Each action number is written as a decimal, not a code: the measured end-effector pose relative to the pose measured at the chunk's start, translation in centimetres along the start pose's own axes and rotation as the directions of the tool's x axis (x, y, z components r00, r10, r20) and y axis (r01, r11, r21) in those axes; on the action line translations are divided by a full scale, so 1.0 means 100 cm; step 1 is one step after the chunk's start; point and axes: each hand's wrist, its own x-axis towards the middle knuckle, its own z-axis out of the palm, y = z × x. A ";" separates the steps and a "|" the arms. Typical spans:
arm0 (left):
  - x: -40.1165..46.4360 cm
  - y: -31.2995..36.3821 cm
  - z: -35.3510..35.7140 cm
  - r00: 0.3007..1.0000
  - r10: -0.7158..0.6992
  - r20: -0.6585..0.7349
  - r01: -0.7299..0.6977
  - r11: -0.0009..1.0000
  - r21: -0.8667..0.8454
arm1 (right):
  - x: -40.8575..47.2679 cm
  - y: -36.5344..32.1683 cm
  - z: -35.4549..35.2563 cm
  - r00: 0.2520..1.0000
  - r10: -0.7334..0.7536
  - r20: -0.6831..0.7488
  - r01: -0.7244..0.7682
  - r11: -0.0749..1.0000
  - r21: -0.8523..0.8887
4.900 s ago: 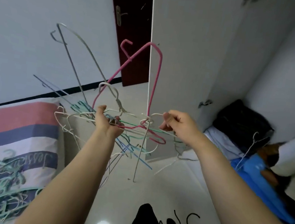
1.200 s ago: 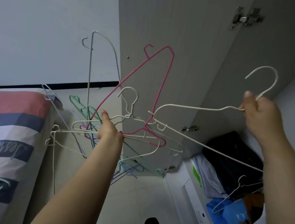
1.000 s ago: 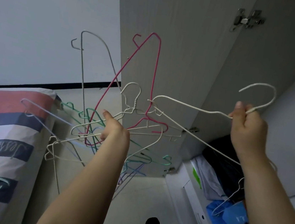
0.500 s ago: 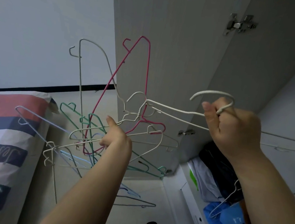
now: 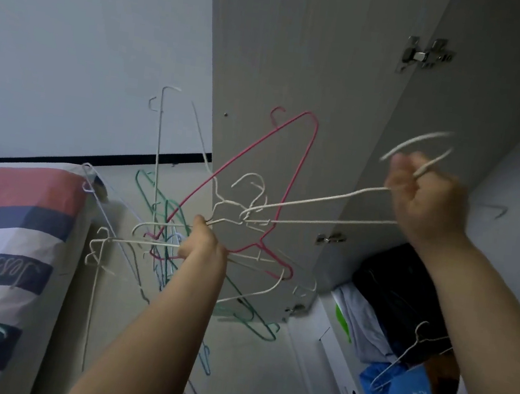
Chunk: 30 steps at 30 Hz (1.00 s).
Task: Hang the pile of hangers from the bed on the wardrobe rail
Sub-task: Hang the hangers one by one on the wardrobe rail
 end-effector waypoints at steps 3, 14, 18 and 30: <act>-0.001 -0.002 -0.004 0.997 -0.075 -0.016 0.074 0.995 -0.070 | 0.005 0.032 -0.008 0.900 0.411 0.145 -0.433 0.882 0.184; -0.001 -0.045 0.004 0.976 -0.194 0.102 0.193 0.981 0.012 | -0.046 0.131 0.002 0.313 0.743 0.592 -0.936 0.346 0.060; -0.021 -0.073 0.017 0.918 -0.294 0.267 0.268 0.955 0.128 | -0.068 0.136 0.015 0.024 0.720 0.694 -0.999 0.045 -0.012; -0.070 -0.130 0.067 0.812 -0.439 0.385 0.370 0.897 0.241 | -0.152 0.155 -0.010 -0.514 0.419 0.749 -0.786 -0.580 -0.214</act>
